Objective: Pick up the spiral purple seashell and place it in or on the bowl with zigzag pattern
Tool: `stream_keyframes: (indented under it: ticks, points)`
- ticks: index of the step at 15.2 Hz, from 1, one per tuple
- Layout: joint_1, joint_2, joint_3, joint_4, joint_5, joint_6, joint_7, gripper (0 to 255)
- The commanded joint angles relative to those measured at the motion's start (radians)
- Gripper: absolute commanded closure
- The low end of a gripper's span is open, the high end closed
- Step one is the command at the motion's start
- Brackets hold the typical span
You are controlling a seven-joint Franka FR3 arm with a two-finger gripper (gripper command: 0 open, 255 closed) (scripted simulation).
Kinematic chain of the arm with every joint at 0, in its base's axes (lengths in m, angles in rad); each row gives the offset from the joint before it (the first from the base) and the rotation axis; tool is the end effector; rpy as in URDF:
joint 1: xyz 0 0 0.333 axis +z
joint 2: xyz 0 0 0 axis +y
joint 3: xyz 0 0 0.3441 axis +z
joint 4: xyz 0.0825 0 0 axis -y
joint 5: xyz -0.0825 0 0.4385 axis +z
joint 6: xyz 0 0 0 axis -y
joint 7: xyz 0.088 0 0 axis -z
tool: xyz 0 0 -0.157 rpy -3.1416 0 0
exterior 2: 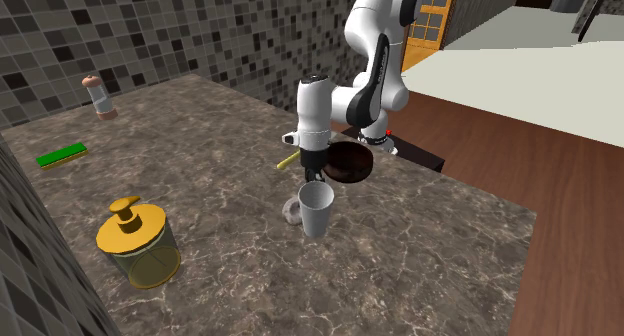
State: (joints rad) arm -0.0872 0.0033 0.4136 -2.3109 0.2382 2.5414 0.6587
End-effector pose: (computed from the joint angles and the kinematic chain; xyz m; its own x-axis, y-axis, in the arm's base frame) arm 0.5517 0.1908 0.3081 0.8655 -0.4976 0.0574 -0.4672 -0.8433 -0.2658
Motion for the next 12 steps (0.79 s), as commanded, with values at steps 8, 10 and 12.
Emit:
stream_keyframes:
  ticks: [8,10,12]
  points:
    - [-0.008,-0.016,-0.006,-0.01,0.006,-0.027,0.001,255]
    - [-0.009,-0.034,-0.007,0.0,0.009,-0.055,0.002,255]
    - [-0.01,-0.051,-0.009,0.012,0.012,-0.082,0.003,255]
